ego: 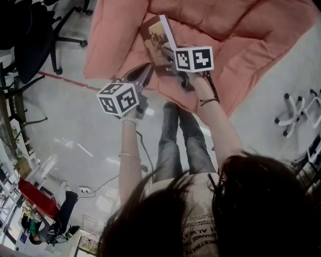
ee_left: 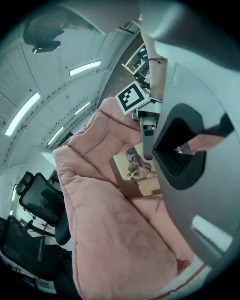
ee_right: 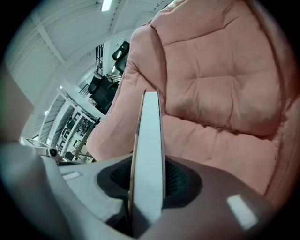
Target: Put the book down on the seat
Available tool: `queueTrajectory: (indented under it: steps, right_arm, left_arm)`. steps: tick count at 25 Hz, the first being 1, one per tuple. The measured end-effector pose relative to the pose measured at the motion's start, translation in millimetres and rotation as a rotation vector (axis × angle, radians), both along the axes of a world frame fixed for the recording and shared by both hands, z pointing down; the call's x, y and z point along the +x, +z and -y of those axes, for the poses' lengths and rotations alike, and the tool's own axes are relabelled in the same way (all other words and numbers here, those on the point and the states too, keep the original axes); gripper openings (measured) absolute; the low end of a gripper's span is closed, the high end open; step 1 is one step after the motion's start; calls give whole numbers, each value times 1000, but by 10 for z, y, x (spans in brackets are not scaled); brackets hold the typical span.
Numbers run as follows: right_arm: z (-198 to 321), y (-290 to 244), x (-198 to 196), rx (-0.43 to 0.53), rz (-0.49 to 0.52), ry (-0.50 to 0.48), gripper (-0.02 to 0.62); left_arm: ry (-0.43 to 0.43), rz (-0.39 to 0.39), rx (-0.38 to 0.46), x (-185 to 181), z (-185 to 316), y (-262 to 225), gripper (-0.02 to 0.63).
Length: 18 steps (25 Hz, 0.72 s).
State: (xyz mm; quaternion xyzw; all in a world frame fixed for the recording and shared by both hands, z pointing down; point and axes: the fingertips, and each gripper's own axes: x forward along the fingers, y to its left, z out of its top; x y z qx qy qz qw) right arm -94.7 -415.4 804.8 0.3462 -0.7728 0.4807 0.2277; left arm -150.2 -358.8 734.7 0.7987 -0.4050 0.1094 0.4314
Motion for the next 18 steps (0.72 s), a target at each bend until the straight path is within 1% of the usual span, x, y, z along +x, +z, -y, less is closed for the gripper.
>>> queueTrajectory:
  steps: [12, 18]
  right_arm:
    - [26, 62, -3, -14, -1, -10, 149]
    - [9, 103, 13, -22, -37, -20, 150]
  left_arm:
    - [16, 1, -29, 20, -71, 159, -2]
    - [26, -5, -35, 50, -89, 175, -2]
